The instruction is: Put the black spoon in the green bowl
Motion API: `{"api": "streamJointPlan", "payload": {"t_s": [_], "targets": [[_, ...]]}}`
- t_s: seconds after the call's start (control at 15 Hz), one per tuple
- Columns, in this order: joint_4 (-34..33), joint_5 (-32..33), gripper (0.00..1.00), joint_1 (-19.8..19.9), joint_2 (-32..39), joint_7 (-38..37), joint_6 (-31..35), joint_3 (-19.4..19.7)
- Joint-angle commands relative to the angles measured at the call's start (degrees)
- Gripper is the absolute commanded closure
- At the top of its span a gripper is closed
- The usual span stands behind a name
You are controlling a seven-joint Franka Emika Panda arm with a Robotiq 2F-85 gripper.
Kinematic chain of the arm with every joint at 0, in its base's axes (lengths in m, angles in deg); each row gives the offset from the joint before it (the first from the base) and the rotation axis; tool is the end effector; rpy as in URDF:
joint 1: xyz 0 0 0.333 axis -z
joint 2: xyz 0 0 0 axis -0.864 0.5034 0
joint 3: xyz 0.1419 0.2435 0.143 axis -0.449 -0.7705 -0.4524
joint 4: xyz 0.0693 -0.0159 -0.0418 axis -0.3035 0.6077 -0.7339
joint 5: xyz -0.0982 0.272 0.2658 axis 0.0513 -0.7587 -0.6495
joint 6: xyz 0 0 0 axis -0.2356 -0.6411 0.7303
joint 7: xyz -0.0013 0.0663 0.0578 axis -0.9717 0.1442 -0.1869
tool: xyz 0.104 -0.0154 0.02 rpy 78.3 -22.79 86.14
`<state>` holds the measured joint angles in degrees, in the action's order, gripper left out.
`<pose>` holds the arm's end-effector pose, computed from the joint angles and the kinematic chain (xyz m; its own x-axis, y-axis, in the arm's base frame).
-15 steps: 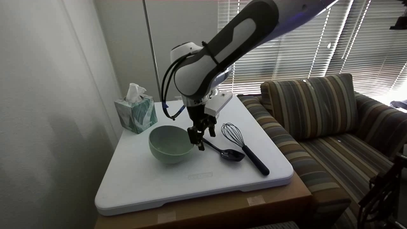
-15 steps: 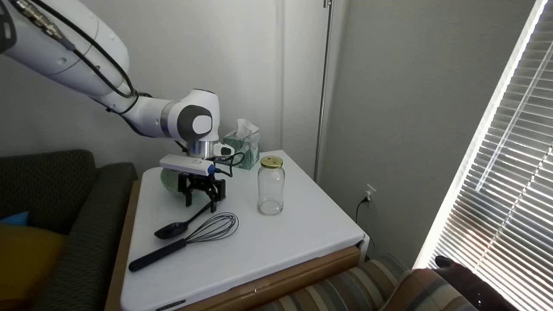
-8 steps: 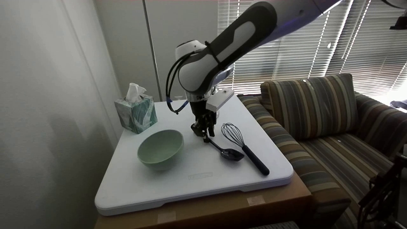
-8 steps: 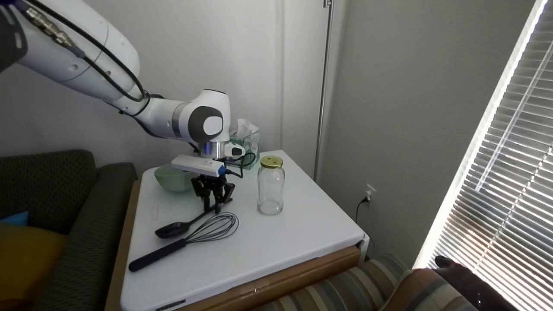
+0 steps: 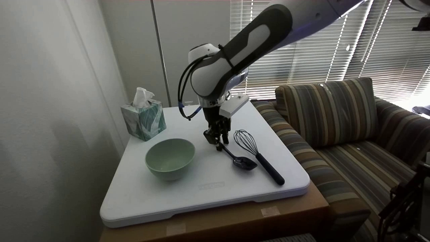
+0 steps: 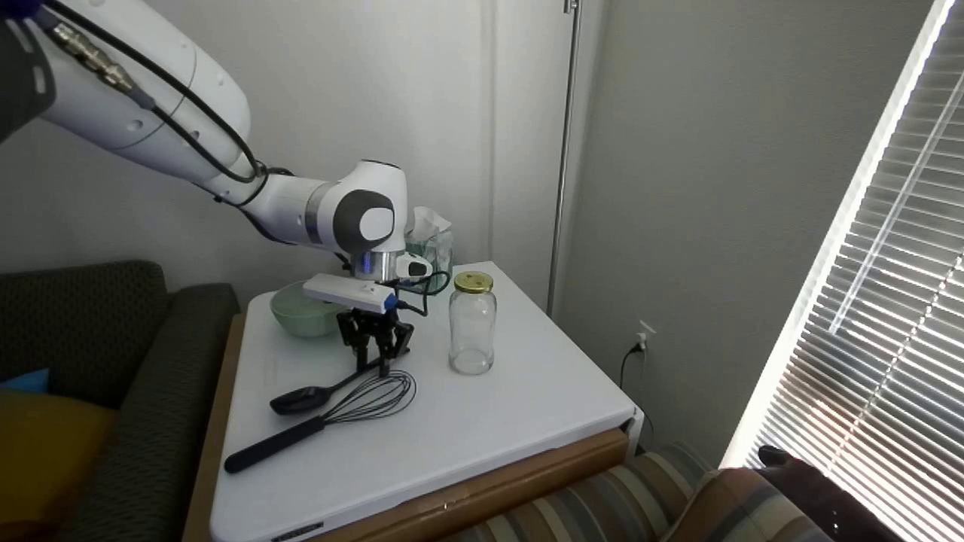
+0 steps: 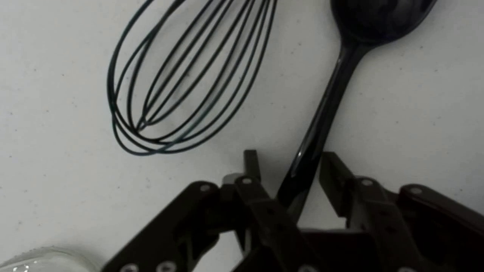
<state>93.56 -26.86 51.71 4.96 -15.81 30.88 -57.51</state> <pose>0.7248 0.1182 0.0661 0.9480 0.2446 -0.2035 0.2528 -0.9674 0.0147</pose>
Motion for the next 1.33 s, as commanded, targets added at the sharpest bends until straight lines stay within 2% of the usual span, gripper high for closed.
{"api": "streamJointPlan", "payload": {"t_s": [0.0,0.07,0.27,0.33,0.4,0.87,1.27], "targets": [[-0.83,-1.26,0.76,1.13,0.72,0.13,-1.47,-0.69],[-0.83,-1.62,0.77,1.29,0.68,-0.01,-1.6,-0.77],[-0.72,-2.65,0.98,1.64,0.54,0.27,-2.04,-1.21],[-0.7,-2.88,1.0,1.71,0.48,0.1,-2.16,-1.23],[-0.64,-3.14,0.96,1.84,0.37,0.29,-2.29,-1.41],[3.45,-3.47,0.95,1.08,-3.97,1.57,-0.84,-3.83],[6.63,0.18,0.95,-2.46,-10.1,3.02,0.71,-4.03]]}}
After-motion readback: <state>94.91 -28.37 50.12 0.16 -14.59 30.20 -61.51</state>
